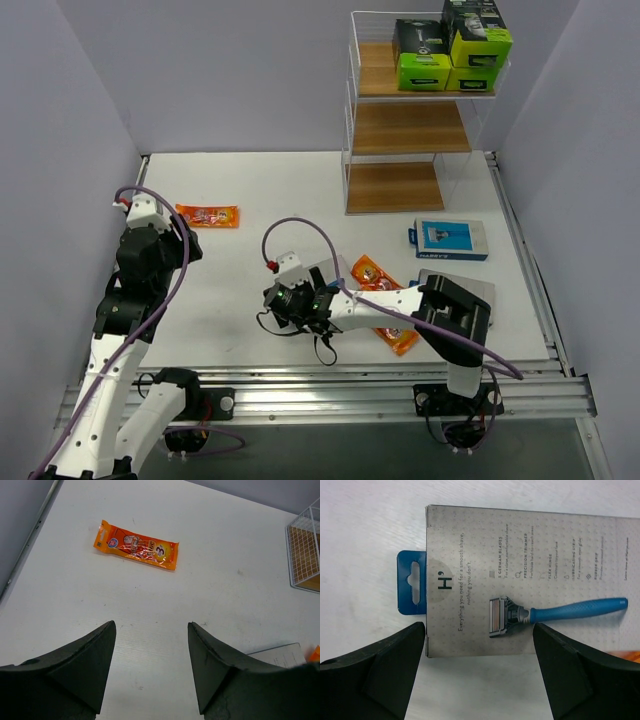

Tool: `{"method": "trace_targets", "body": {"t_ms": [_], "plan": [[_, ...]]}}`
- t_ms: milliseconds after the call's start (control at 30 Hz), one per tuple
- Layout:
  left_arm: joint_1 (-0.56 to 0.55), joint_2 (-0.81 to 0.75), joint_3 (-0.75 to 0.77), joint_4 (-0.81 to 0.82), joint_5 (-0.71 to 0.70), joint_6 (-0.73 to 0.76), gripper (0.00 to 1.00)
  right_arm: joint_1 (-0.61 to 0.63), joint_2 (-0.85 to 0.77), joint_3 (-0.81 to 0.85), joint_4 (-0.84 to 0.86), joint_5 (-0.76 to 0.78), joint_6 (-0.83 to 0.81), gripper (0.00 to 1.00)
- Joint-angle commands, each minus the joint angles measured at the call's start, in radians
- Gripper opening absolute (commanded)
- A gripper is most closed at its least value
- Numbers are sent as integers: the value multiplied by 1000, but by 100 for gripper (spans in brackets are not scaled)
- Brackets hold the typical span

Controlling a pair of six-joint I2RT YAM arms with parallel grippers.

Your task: Place and organize the shaving razors onto the shelf

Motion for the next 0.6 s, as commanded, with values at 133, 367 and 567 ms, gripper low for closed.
{"method": "trace_targets", "body": {"t_ms": [133, 367, 567], "plan": [[0, -2, 32, 18, 16, -3, 76, -12, -169, -78, -44, 25, 5, 88], [-1, 2, 29, 21, 33, -3, 86, -52, -327, -152, -15, -10, 51, 87], [-8, 5, 26, 24, 40, -2, 88, -140, -422, -314, 80, -107, 117, 54]]}}
